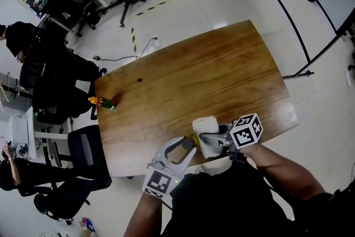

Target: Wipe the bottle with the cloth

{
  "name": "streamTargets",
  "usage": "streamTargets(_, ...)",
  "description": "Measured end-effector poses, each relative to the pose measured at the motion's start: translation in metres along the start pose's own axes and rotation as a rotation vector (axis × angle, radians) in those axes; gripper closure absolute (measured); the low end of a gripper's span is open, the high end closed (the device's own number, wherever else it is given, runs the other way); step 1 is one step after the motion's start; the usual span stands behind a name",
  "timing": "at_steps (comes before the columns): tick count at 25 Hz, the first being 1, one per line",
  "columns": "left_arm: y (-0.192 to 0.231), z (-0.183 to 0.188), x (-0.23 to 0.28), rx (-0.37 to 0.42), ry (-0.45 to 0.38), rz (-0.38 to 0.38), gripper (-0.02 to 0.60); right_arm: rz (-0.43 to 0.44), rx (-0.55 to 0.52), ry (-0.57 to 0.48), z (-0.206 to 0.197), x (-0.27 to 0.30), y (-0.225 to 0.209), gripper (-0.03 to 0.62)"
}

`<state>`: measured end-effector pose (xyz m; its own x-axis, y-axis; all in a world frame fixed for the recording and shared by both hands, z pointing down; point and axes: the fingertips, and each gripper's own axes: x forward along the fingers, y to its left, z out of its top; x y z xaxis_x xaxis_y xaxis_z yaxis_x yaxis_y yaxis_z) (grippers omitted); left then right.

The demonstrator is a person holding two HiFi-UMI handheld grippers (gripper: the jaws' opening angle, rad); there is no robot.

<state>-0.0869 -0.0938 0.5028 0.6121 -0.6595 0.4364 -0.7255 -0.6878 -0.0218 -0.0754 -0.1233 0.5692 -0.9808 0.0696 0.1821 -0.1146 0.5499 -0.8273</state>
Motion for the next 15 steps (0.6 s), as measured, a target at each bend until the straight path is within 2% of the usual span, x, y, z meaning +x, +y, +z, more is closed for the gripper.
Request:
streamTargets(8,0.001,-0.004,-0.007,-0.017,-0.009,-0.015,0.408,-0.108,0.010,0.131,-0.029,0.012,-0.045,0.520)
streamTargets(11,0.004,-0.003,-0.004,-0.011,-0.006,-0.019,0.408,-0.187,0.014,0.171,-0.035,0.013,-0.062,0.522)
streamTargets(15,0.008,-0.001,-0.001,-0.018,-0.002,-0.018,0.408,-0.318,-0.031,0.254,-0.042,0.014,-0.080,0.522)
